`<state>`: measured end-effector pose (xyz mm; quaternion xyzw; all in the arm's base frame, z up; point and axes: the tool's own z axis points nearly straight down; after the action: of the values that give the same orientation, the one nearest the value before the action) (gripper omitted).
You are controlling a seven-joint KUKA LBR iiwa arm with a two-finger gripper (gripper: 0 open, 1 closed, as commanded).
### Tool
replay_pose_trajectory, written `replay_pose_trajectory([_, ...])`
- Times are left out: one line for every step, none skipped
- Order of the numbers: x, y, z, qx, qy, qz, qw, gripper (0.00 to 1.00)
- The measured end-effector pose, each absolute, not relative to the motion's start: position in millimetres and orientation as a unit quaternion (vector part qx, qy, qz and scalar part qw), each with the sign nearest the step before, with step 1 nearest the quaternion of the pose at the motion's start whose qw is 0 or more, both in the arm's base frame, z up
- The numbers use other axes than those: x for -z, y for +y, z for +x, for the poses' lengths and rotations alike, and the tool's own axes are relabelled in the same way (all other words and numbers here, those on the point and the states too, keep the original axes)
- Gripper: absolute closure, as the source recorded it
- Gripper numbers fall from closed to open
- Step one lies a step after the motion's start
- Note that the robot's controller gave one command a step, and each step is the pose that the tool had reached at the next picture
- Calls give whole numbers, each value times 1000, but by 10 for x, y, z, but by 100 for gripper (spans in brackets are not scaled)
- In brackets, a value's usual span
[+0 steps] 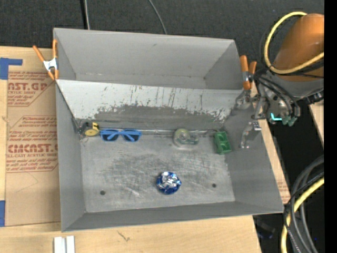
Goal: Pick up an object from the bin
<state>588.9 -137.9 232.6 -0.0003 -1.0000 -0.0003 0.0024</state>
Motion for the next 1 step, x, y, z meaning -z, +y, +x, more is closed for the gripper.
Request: replay_pose_trajectory([-1380, -1004, 5465, 2, -999, -43, 4, 0])
